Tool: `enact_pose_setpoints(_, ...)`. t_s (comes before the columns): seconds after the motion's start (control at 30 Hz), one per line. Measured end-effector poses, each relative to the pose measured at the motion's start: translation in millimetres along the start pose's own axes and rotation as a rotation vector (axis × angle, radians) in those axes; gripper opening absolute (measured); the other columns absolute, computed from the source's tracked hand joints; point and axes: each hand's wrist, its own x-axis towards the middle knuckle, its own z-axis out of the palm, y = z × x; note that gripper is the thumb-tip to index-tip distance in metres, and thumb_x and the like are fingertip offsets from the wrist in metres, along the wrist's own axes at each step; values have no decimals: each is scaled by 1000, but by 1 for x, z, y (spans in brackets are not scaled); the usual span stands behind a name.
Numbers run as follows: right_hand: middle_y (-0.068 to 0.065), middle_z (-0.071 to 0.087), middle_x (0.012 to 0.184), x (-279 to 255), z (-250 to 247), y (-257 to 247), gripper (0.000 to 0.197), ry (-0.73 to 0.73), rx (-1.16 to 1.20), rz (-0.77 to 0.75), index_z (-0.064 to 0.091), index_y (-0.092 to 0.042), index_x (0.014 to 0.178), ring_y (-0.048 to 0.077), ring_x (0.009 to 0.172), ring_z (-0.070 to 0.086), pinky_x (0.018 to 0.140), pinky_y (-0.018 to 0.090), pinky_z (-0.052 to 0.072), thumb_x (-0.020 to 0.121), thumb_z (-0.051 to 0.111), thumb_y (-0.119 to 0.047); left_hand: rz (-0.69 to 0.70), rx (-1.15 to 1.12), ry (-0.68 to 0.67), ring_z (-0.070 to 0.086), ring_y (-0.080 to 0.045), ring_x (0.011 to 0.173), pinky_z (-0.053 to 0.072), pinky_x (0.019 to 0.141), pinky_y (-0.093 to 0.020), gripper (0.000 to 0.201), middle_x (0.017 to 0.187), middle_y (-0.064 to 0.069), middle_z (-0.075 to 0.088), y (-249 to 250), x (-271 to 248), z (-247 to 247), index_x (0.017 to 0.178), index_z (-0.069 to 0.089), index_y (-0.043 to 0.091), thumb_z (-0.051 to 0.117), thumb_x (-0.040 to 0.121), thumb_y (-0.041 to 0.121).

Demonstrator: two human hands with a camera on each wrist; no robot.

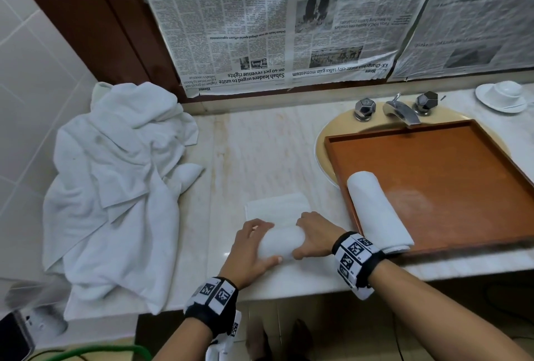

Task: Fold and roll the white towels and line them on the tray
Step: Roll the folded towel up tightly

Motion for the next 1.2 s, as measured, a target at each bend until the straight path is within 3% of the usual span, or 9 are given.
enact_pose_setpoints(0.13, 3, 44, 123, -4, 3, -2, 69, 17, -72, -2, 50, -15, 126, 20, 111, 43, 90, 34, 44, 71, 72, -50, 8, 14, 6, 48, -5, 121, 38, 104, -28, 71, 133, 17, 50, -2, 0, -7, 136, 51, 38, 68, 75, 69)
enact_pose_setpoints(0.2, 3, 40, 134, -14, 15, -1, 74, 180, -193, -61, 41, -18, 136, 25, 122, 39, 97, 40, 40, 74, 66, -49, -45, -16, -33, 52, -4, 115, 39, 98, -24, 63, 124, 18, 56, 3, 8, -18, 131, 56, 36, 75, 76, 61)
enact_pose_setpoints(0.33, 5, 47, 132, -17, 35, 1, 72, 343, -290, -146, 44, -19, 135, 29, 119, 48, 91, 41, 45, 71, 70, -37, -145, 29, -184, 54, -12, 117, 40, 97, -27, 62, 126, 10, 59, 7, 28, -35, 129, 59, 35, 74, 76, 63)
enact_pose_setpoints(0.5, 4, 44, 130, 5, 15, -3, 61, 191, -152, -97, 45, -18, 134, 25, 121, 41, 96, 40, 40, 80, 67, -37, -64, 341, -88, 36, -20, 131, 36, 106, -42, 79, 147, 9, 36, 14, 24, -26, 148, 37, 37, 67, 80, 64)
enact_pose_setpoints(0.63, 3, 46, 128, 14, -6, -2, 68, 43, -35, -25, 45, -21, 138, 24, 120, 44, 98, 38, 38, 78, 71, -42, -27, 261, -65, 44, -21, 128, 37, 106, -37, 80, 143, 4, 46, 8, 26, -22, 146, 42, 33, 60, 76, 67)
enact_pose_setpoints(0.73, 5, 49, 133, 0, 12, 0, 73, 299, -218, -121, 40, -16, 141, 27, 122, 48, 104, 42, 38, 77, 69, -34, -117, 105, -150, 49, -15, 125, 37, 105, -30, 76, 136, 7, 54, 5, 38, -36, 141, 52, 32, 72, 74, 62)
enact_pose_setpoints(0.83, 8, 58, 121, -8, 38, 1, 82, 474, -349, -189, 54, -10, 129, 30, 110, 59, 96, 45, 47, 56, 82, -34, -185, 38, -265, 48, -11, 127, 35, 107, -27, 70, 138, 12, 54, 6, 51, -49, 138, 54, 35, 78, 76, 55)
enact_pose_setpoints(1.03, 3, 48, 131, 17, 9, 5, 67, 208, -94, -155, 44, -18, 138, 24, 119, 45, 102, 36, 34, 80, 66, -43, -46, 252, -158, 38, -16, 132, 35, 108, -42, 87, 146, 11, 41, 7, 37, -37, 147, 40, 40, 58, 70, 76)
enact_pose_setpoints(1.2, 3, 45, 140, 22, -14, 3, 77, 23, 41, -77, 38, -22, 146, 24, 127, 43, 105, 39, 37, 80, 70, -47, -49, 142, -108, 47, -14, 124, 35, 104, -30, 87, 136, 9, 53, 6, 36, -36, 142, 48, 37, 55, 67, 80)
